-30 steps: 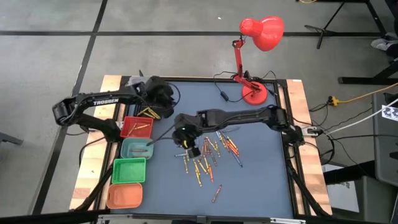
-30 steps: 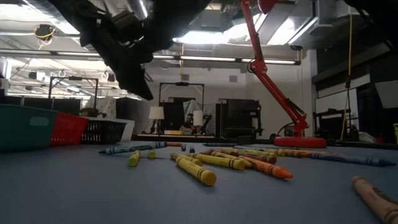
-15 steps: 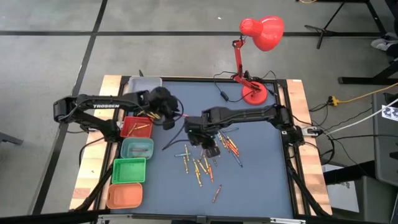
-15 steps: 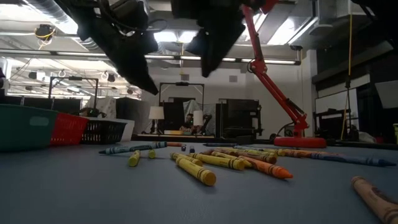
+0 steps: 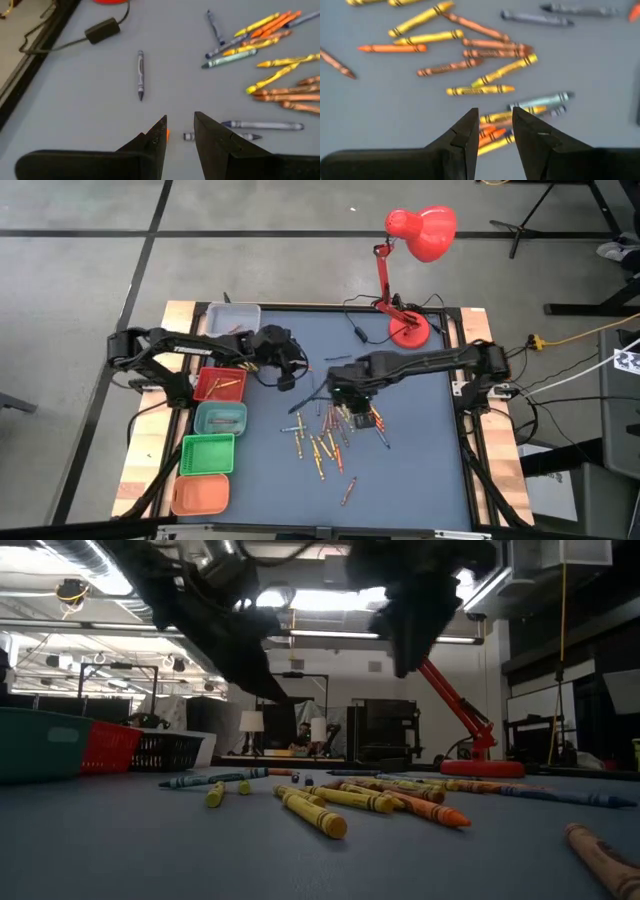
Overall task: Sort crayons
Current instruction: Put the orange crayon into the transparent bin
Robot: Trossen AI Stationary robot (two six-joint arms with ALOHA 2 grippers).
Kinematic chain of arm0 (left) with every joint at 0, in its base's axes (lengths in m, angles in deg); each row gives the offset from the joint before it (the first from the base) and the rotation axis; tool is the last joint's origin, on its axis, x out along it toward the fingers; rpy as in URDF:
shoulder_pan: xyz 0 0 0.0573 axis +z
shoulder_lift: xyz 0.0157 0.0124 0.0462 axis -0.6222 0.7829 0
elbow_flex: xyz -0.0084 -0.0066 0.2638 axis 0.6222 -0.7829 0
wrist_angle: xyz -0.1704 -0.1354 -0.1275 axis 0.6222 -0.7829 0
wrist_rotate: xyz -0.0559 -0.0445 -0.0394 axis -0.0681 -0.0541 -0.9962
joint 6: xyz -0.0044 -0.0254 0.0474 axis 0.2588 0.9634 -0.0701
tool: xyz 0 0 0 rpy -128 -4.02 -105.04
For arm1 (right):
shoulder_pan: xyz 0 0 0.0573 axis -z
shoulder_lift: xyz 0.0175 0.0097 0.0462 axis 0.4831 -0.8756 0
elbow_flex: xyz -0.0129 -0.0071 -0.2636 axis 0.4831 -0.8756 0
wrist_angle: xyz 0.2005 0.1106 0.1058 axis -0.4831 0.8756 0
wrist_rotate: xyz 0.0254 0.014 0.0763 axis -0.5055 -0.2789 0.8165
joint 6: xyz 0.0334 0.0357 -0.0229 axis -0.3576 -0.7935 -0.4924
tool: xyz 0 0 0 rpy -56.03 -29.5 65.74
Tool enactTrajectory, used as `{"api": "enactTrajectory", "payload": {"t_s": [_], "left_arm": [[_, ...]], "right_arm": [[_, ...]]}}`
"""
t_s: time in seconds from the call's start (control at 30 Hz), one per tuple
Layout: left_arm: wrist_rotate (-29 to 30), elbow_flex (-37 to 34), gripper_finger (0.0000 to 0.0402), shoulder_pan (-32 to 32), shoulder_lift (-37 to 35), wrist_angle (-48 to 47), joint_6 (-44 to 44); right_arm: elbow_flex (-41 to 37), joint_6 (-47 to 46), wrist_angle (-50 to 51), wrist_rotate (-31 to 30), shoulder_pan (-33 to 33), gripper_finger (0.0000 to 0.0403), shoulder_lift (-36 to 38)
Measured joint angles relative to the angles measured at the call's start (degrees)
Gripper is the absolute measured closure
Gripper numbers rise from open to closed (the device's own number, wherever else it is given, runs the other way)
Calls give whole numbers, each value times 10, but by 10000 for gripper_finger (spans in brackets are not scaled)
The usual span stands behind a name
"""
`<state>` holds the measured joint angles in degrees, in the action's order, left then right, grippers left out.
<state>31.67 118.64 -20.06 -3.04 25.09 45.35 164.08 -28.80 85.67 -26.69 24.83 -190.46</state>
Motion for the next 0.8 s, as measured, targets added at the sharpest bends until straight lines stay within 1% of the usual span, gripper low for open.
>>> {"api": "enactTrajectory", "payload": {"t_s": [0.2, 0.4, 0.63, 0.8], "left_arm": [[0, 0, 319, 15, 58, 37, -2], [-4, 0, 319, 35, 99, 33, -2], [-7, 0, 319, 50, 110, 32, -17], [-7, 0, 319, 54, 112, 24, -31]], "right_arm": [[-127, -64, -67, -32, 0, 285, 86], [-219, -110, -108, -67, 0, 285, 144], [-293, -156, -122, -101, 0, 285, 170], [-329, -185, -127, -105, 0, 285, 170]]}}
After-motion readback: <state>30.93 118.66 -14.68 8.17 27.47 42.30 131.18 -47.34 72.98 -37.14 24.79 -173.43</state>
